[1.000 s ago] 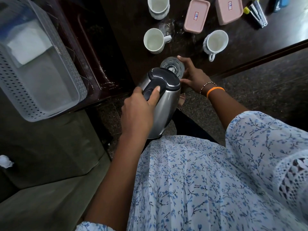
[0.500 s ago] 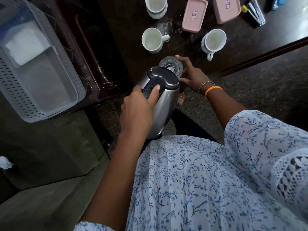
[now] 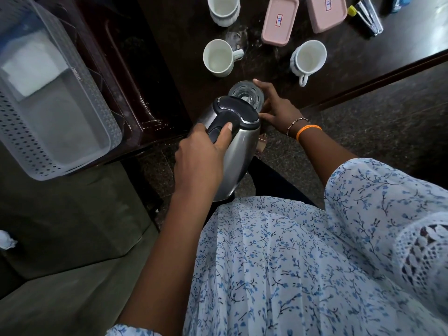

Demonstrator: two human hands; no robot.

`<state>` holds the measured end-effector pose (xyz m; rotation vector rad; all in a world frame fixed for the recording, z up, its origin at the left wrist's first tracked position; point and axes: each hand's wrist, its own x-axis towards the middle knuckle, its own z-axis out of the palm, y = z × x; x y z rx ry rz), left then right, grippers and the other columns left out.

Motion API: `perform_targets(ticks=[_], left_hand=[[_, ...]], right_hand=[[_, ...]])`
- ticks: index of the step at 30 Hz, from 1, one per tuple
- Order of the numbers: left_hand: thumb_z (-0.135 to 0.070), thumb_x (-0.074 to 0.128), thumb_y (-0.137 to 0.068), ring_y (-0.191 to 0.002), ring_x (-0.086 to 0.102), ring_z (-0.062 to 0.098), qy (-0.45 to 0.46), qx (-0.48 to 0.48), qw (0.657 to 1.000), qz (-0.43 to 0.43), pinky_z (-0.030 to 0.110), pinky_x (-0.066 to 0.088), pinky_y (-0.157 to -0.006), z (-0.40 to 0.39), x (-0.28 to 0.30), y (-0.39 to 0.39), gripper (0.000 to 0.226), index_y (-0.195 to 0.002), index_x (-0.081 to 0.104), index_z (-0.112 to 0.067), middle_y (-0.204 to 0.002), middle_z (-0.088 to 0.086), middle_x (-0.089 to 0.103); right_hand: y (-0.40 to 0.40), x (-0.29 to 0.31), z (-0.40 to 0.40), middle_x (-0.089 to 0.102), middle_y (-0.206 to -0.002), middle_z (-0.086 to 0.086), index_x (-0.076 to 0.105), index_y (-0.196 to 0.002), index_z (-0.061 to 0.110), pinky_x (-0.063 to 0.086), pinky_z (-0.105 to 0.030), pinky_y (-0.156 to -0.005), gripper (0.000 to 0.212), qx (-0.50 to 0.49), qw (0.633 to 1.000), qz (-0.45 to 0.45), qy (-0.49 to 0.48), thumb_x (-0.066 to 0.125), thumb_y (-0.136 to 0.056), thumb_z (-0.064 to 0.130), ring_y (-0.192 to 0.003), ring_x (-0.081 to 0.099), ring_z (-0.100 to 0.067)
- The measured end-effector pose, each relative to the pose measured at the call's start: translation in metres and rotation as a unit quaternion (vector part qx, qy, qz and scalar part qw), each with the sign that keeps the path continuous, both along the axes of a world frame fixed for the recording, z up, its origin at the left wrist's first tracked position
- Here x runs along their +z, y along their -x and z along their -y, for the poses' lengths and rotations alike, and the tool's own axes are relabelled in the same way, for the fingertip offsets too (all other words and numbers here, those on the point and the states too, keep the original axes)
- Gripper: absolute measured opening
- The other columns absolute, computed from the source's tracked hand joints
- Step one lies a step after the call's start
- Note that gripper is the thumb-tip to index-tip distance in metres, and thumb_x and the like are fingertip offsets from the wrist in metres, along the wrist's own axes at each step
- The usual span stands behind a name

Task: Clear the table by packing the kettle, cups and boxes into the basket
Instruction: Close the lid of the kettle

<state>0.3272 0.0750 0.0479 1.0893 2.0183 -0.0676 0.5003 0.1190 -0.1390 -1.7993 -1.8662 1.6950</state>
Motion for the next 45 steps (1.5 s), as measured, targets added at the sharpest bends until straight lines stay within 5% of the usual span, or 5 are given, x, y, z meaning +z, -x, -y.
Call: perform_targets(ticks=[45], left_hand=[[-0.060,0.041,-0.089,-0.096,0.059,0.037,0.005,0.008,1.000,-0.014,0.042,0.047,-0.075,-0.014,-0.002,0.001,0.057,-0.103,0.058,-0.008,-0.104,0.016,0.063]], right_hand=[[-0.012,-0.004,-0.012,0.067,-0.100,-0.014,0.018,-0.141,0.042,0.052,-0.048,-0.090,0.072,0.033,0.998,-0.034,0.035,0.059,-0.088,0.018,-0.090,0.064,-0.024]])
